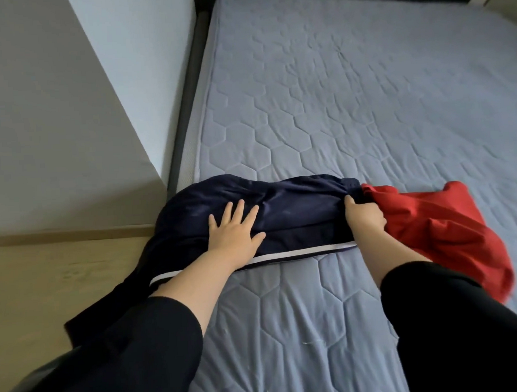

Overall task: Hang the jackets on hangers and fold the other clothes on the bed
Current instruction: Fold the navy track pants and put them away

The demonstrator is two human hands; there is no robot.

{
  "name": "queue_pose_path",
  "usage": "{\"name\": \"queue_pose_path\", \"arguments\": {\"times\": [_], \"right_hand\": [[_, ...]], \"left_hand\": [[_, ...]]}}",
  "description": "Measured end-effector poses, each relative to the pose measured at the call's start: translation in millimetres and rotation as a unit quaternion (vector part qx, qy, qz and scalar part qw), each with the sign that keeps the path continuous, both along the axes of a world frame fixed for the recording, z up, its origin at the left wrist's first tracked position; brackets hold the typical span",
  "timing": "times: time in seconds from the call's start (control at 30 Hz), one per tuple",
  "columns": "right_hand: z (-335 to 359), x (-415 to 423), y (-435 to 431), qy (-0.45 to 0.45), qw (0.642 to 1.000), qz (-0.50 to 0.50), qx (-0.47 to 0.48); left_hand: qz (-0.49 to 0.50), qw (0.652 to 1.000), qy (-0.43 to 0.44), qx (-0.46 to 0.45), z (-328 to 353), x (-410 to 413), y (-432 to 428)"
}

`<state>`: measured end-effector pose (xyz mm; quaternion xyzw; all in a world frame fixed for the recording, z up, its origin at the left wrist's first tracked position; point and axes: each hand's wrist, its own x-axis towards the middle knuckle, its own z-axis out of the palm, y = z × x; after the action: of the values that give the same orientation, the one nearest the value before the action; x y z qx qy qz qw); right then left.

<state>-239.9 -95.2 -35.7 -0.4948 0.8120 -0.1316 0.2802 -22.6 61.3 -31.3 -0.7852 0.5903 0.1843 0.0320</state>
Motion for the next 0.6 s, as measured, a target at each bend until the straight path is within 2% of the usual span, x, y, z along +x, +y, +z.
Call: {"name": "queue_pose_path", "arguments": {"times": [0.07, 0.13, 0.27, 0.47, 0.53, 0.6], "right_hand": [[1, -12, -7, -0.039, 0.997, 0.063, 0.009], [5, -21, -9, -0.029, 0.994, 0.102, -0.018], [23, -41, -15, 0.116, 0.980, 0.125, -0.106], [42, -151, -56, 0.288, 0.953, -0.008, -0.089], [42, -149, -53, 0.329, 0.940, 0.021, -0.087], [36, -121, -38, 0.347, 0.924, 0.113, -0.116]], "left_hand": [[0.008, 1.000, 0.002, 0.012, 1, -3, -3], [0.011, 1.000, -0.002, 0.020, 1, -8, -6], [-0.028, 0.999, -0.012, 0.013, 8, -31, -20], [-0.070, 0.997, 0.004, 0.015, 20, -78, -47], [-0.064, 0.997, 0.005, 0.031, 19, -84, -47], [-0.058, 0.998, 0.001, 0.038, 16, -86, -41]]}}
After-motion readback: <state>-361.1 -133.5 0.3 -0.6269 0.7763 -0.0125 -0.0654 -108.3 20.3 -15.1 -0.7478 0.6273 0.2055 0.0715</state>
